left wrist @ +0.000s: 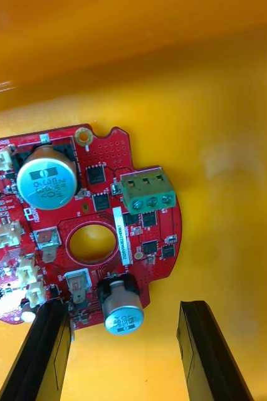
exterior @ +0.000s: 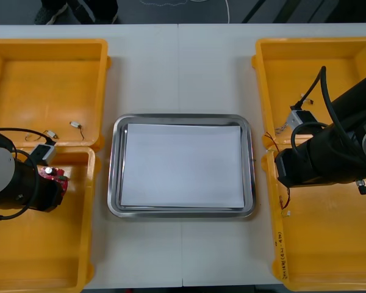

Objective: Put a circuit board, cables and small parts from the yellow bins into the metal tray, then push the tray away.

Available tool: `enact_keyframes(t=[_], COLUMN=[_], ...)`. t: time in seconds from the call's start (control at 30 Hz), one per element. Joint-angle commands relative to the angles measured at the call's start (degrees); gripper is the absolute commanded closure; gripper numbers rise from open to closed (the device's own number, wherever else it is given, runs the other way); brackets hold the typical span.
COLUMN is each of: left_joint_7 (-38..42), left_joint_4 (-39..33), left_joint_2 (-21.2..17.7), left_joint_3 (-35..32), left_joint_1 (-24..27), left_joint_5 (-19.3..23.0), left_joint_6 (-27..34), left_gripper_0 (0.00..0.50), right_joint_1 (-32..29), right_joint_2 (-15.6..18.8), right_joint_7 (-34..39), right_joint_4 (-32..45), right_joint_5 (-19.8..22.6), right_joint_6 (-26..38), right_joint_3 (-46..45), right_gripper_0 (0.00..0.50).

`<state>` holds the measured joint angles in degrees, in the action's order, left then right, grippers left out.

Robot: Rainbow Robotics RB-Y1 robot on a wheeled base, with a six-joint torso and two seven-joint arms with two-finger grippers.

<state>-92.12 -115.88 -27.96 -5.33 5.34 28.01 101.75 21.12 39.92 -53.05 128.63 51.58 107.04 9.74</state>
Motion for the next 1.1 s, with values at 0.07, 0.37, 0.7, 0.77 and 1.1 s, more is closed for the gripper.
enact_keyframes(t=[0.07, 0.37, 0.7, 0.77, 1.1], left_joint_7=[-9.3, -10.18, -10.62, -10.62, -11.06], left_joint_4=[-0.31, -0.31, -0.31, -0.31, -0.4], left_joint_2=[1.6, 1.77, 1.77, 1.77, 1.77], left_joint_3=[0.84, 0.84, 1.11, 1.11, 0.23], left_joint_1=[1.34, 1.34, 1.34, 1.34, 1.25], left_joint_5=[-1.46, -2.52, -3.13, -3.22, -2.34], left_joint_6=[-0.68, -0.77, -0.68, -0.68, -0.06], left_gripper_0=[0.0, 0.132, 0.425, 0.449, 0.486], right_joint_1=[1.21, 1.21, 1.21, 1.21, 1.21], right_joint_2=[-0.9, -0.81, -0.81, -0.81, -0.81], right_joint_7=[1.19, 1.37, 1.63, 1.72, 1.98], right_joint_4=[0.48, 0.48, 0.48, 0.48, 0.48], right_joint_5=[0.1, -0.07, -0.07, -0.07, 0.01], right_joint_6=[0.1, 0.1, -0.34, -0.51, -0.51], right_joint_3=[0.55, 0.55, 0.55, 0.55, 0.55], right_gripper_0=[0.5, 0.5, 0.5, 0.5, 0.5])
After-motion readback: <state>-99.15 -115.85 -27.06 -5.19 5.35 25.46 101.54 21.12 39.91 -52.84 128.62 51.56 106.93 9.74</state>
